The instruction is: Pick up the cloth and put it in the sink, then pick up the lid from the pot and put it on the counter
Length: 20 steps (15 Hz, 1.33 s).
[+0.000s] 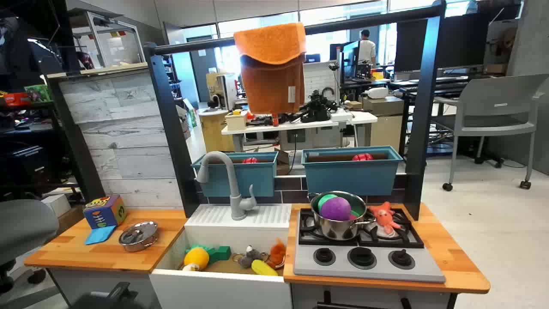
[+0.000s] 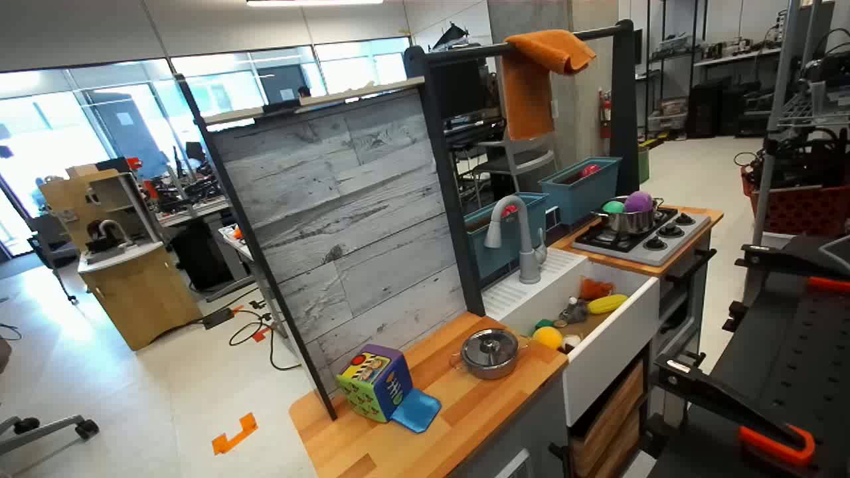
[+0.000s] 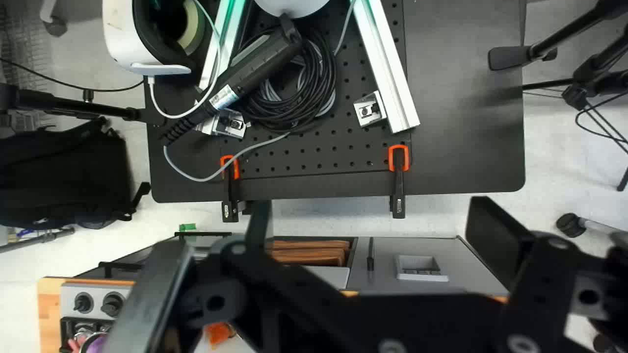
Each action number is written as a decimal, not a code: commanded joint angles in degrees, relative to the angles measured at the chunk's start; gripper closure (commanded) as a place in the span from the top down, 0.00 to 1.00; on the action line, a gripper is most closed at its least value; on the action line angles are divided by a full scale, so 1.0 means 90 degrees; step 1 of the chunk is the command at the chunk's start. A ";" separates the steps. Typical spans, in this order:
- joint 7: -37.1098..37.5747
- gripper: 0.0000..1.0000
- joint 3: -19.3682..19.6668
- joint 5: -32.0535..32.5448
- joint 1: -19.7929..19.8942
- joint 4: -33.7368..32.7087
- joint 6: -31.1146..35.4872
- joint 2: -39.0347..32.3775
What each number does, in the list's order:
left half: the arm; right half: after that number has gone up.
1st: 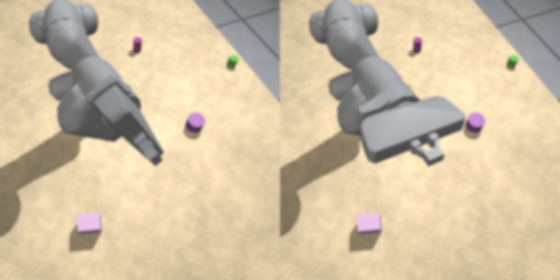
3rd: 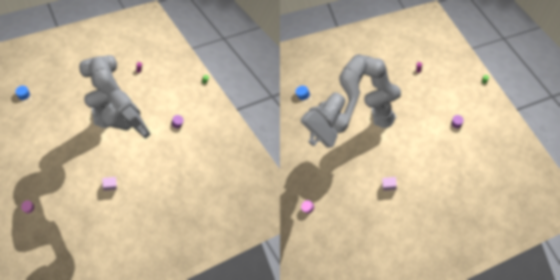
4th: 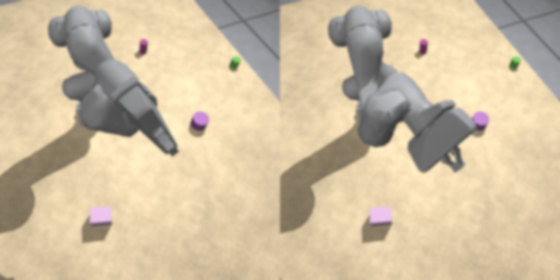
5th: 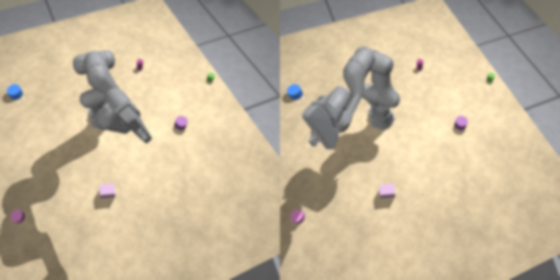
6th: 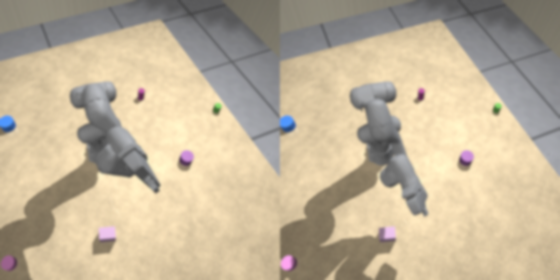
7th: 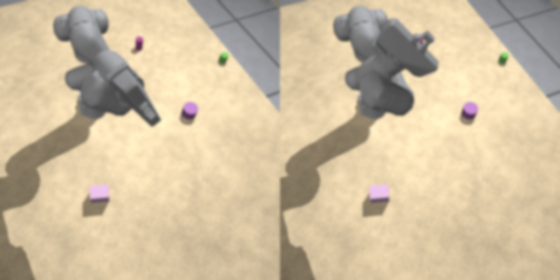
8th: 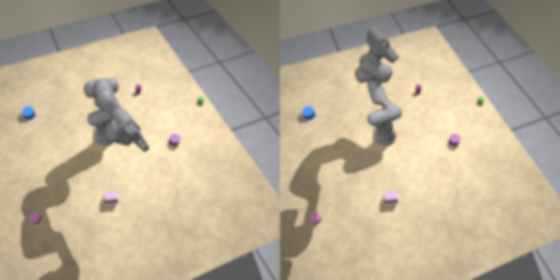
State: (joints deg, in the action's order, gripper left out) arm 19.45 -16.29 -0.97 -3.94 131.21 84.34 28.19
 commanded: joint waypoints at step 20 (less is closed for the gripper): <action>0.0355 1.00 0.0532 0.0094 0.0265 0.0775 0.3142 -0.0043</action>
State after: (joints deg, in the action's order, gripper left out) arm 20.91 -14.04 -0.71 -3.34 136.61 103.90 28.68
